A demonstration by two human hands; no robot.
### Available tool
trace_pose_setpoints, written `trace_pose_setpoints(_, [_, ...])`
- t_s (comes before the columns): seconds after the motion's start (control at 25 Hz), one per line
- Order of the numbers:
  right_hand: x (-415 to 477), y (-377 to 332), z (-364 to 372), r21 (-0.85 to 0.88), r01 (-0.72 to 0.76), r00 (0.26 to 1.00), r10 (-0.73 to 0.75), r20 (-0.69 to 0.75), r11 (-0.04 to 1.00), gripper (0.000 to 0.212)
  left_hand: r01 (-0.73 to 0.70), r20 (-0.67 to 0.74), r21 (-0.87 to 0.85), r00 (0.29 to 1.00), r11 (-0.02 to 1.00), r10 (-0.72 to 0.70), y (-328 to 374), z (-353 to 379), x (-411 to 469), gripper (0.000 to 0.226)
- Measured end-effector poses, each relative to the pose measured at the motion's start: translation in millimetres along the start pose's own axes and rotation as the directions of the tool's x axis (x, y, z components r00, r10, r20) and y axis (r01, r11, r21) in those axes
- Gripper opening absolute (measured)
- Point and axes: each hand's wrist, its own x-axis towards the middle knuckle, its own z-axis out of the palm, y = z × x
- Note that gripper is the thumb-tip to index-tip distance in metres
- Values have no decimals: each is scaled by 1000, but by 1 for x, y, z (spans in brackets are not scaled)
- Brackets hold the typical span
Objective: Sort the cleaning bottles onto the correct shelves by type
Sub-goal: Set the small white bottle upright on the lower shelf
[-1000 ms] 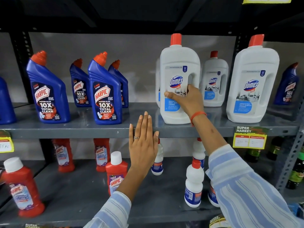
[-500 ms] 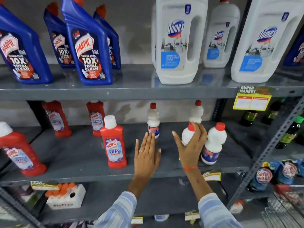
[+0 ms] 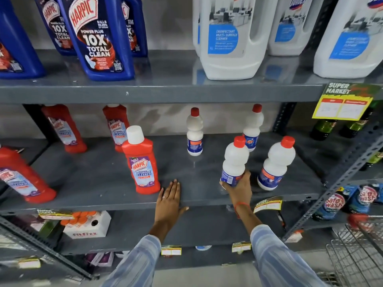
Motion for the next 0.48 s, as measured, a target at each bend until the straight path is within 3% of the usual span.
trace_pose_setpoints(0.24, [-29,-10,37,28,108,954,-112,277,994,80,-6,7,-2,1000,1000,6,-1,1,2,87])
trace_pose_setpoints(0.48, [-37,-11,46,42,108,949,-116,295,993,81,-7,34,-8,999,1000,7,-1,-2,1,85])
